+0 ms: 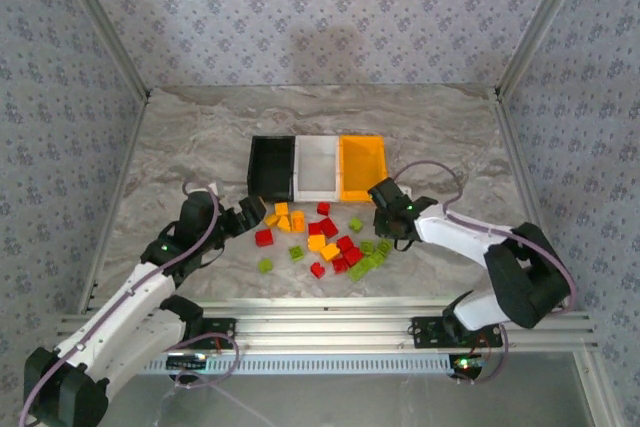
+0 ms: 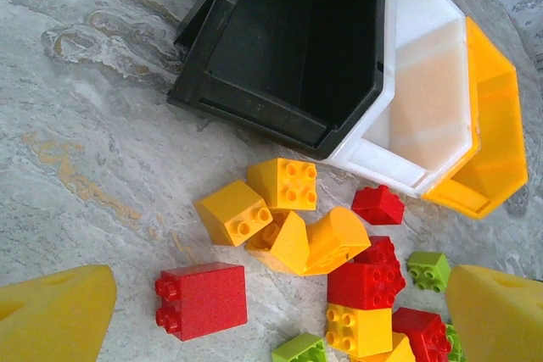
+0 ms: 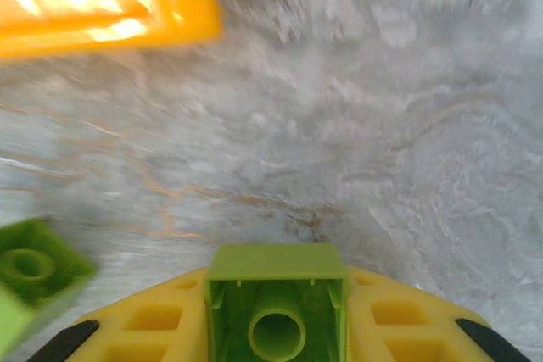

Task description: Sort the legos into containers by color

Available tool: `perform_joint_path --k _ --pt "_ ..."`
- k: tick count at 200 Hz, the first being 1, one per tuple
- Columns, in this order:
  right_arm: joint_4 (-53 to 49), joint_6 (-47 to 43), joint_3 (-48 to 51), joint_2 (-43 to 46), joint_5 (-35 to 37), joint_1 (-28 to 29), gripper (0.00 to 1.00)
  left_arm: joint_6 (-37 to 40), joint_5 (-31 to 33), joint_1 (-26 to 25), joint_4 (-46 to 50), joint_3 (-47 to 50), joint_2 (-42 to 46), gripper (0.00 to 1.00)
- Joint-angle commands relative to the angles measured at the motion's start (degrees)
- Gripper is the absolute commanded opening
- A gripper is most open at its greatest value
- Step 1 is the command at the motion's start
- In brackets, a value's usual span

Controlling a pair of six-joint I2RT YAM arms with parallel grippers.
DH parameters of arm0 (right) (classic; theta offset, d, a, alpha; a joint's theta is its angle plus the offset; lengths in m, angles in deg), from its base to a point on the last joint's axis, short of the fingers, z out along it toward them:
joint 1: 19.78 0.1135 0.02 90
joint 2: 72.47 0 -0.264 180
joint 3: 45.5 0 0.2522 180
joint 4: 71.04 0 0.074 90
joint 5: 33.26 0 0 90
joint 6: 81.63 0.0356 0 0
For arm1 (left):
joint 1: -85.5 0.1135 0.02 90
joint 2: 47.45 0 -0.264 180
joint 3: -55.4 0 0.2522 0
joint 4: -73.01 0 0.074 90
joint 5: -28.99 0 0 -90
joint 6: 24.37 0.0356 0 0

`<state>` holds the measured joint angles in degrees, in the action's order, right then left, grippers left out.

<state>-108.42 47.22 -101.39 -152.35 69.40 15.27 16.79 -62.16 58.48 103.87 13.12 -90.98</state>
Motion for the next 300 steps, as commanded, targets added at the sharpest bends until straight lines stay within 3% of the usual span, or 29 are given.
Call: perform_joint_path --k 1,23,88,101,114,129,150,187,218,250,300 --pt "-1.6 -4.8 -6.4 4.6 0.8 -0.1 0.27 1.8 2.0 -0.2 3.1 -2.0 0.8 1.0" --pt "-2.6 -6.0 -12.9 0.9 -0.3 -0.5 0.28 2.3 2.2 -0.2 4.2 -2.5 0.7 1.0" --pt "-3.1 -8.1 -35.3 -22.7 0.0 -5.9 0.31 3.5 1.2 -0.2 9.7 -2.8 1.2 0.99" --pt "-3.2 -8.3 -38.1 -25.1 -0.5 -6.2 0.37 3.8 1.1 -0.3 10.8 -3.0 1.9 0.99" --pt "-3.1 -8.7 -40.2 -25.9 -1.3 -6.3 0.51 4.0 1.1 -0.2 11.8 -3.1 2.6 0.99" --pt "-2.1 -9.1 -40.9 -24.3 -1.5 -6.2 0.64 4.2 1.1 -0.3 12.5 -3.3 3.1 0.99" --pt "0.1 -9.4 -38.7 -18.9 -2.6 -6.1 0.7 4.5 0.9 -0.4 13.1 -3.5 3.1 0.99" --pt "6.6 -9.3 -23.8 -5.3 -5.6 -2.7 0.72 5.1 1.0 -3.5 13.5 -2.5 2.1 0.9" --pt "10.0 -6.6 -12.3 3.1 -6.7 -0.5 0.73 3.4 4.2 -12.1 11.1 0.4 -3.2 0.87" --pt "11.2 -4.9 -6.2 7.5 -6.2 0.0 0.73 2.9 11.5 -21.6 12.0 -0.2 -10.4 0.86" --pt "11.1 -4.4 -3.5 9.8 -4.2 0.2 0.73 1.2 9.8 -23.5 7.3 2.5 -17.6 0.74"
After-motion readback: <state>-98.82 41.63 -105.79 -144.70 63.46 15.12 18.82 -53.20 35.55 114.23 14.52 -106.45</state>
